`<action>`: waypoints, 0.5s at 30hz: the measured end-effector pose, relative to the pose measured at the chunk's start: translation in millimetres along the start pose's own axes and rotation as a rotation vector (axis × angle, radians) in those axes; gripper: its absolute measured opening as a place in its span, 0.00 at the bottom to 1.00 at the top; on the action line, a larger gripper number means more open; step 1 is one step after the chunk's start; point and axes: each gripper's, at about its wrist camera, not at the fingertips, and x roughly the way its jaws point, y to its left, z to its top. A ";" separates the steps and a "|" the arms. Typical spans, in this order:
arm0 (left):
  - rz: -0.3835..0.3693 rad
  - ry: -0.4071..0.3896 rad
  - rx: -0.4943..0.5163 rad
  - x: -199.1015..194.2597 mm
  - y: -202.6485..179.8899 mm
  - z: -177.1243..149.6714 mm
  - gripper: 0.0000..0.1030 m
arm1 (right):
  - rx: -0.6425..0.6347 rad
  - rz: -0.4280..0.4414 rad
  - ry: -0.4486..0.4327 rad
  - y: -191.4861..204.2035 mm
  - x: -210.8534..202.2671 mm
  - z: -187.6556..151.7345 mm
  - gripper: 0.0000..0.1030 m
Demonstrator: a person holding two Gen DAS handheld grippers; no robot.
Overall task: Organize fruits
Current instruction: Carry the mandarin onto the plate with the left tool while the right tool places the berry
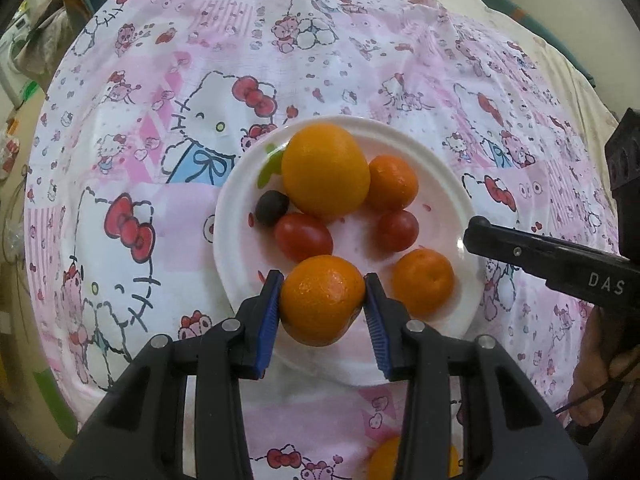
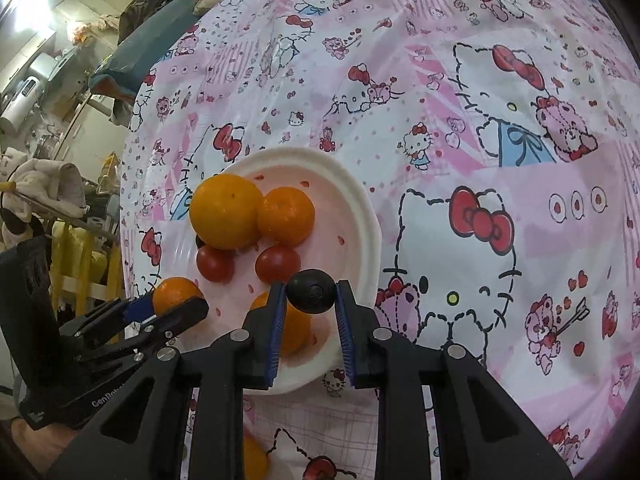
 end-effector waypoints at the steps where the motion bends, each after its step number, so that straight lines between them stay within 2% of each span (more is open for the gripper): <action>1: -0.001 0.005 -0.003 0.6 0.0 -0.1 0.35 | 0.001 0.000 0.002 -0.1 0.6 0.1 0.26; 14: -0.043 0.019 0.007 -0.5 -3.8 -2.0 0.36 | 0.023 -0.001 0.007 -1.3 -0.5 0.1 0.28; 15: -0.044 0.025 0.012 -0.5 -4.5 -2.3 0.39 | 0.024 -0.004 0.006 -1.6 -1.3 0.9 0.28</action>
